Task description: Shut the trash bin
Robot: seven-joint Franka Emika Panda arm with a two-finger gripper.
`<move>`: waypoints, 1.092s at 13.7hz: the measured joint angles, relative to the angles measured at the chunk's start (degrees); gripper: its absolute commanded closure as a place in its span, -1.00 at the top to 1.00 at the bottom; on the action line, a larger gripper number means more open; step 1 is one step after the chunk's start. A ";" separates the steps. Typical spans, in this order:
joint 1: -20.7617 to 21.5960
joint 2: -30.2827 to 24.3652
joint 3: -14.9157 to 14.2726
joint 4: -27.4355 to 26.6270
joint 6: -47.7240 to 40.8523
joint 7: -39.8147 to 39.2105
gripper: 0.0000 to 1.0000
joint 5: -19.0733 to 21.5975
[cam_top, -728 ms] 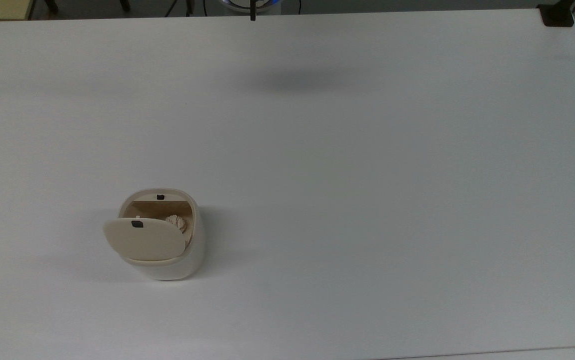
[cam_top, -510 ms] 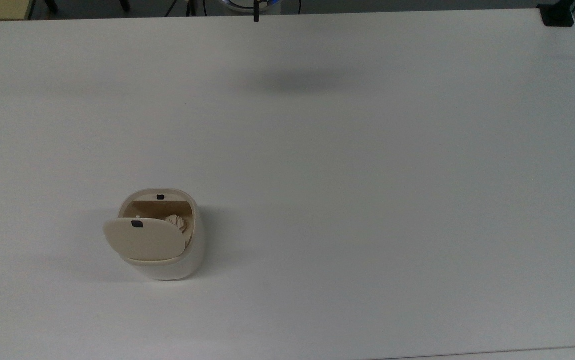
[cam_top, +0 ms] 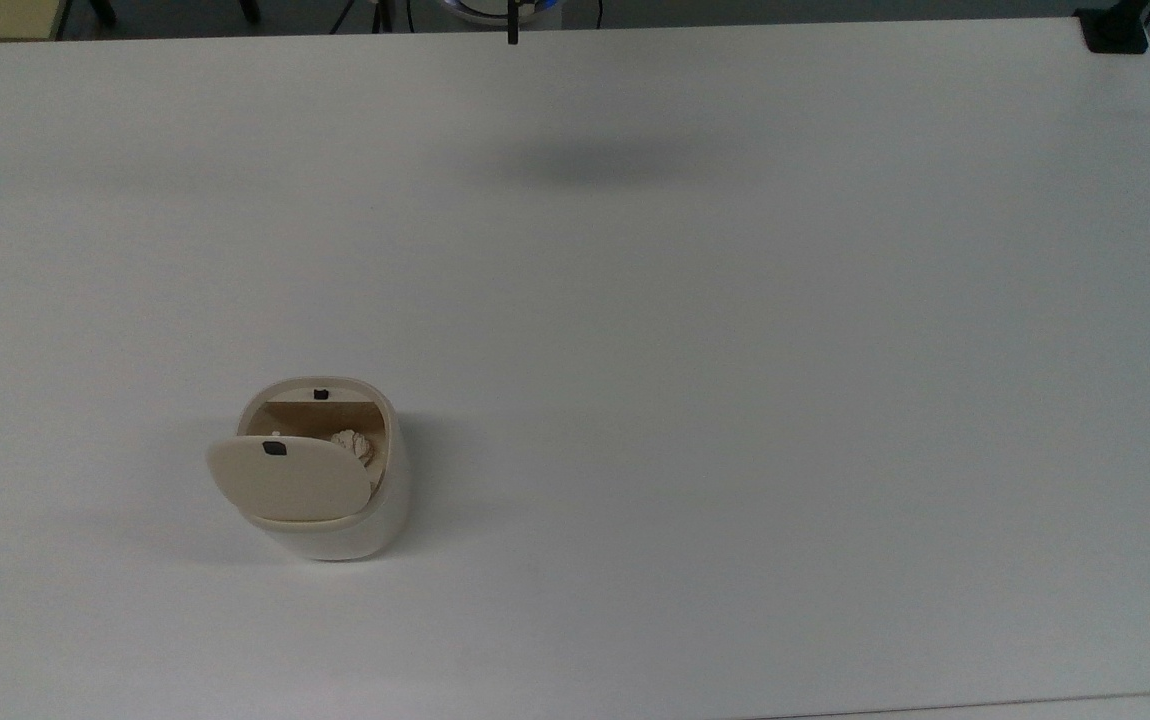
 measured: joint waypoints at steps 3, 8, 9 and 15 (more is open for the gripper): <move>-0.07 0.20 -0.15 -0.01 0.00 -5.92 0.47 0.00; -0.60 3.20 -5.20 0.73 16.24 -1.81 -0.85 2.09; -0.73 3.81 -6.34 1.02 20.20 1.52 -1.00 2.75; -0.88 12.27 -8.18 3.39 43.82 30.99 -1.00 3.13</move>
